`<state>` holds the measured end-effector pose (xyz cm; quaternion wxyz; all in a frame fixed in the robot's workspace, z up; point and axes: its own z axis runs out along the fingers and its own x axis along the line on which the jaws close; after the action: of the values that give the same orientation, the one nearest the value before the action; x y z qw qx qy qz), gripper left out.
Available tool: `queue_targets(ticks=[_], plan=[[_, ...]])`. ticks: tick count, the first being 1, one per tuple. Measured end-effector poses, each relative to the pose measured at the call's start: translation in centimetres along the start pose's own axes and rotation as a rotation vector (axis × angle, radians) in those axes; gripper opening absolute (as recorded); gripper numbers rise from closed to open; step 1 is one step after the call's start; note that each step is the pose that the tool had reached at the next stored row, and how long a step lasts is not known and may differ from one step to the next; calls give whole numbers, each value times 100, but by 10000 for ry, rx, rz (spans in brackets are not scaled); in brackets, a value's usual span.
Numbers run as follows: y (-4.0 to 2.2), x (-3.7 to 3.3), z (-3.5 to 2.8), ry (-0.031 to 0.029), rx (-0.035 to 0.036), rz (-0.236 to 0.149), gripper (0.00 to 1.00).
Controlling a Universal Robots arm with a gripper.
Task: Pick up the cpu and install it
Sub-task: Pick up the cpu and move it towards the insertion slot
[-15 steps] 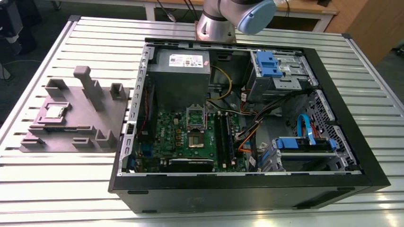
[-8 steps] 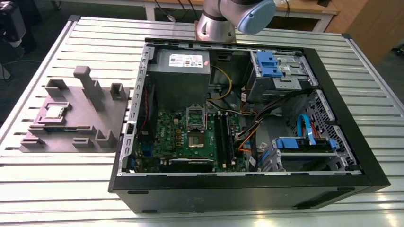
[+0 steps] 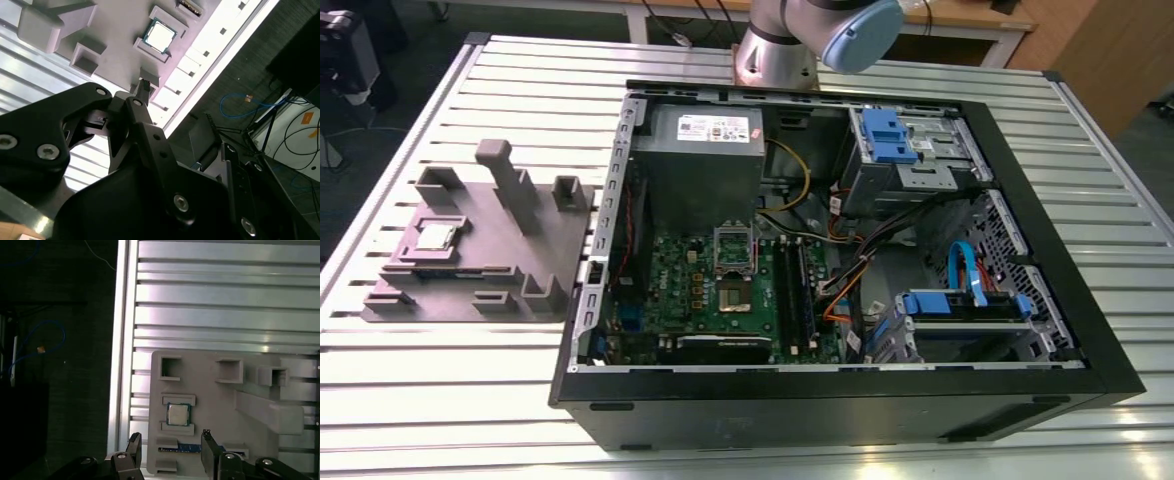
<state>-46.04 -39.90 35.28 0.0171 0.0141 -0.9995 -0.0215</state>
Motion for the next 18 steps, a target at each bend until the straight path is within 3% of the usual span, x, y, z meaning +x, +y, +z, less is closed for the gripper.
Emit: queue_targets(ticks=[14,18], plan=[[-9,-1,51,-1,0,-4,59],[-11,-3,87,13,20,-245,59]])
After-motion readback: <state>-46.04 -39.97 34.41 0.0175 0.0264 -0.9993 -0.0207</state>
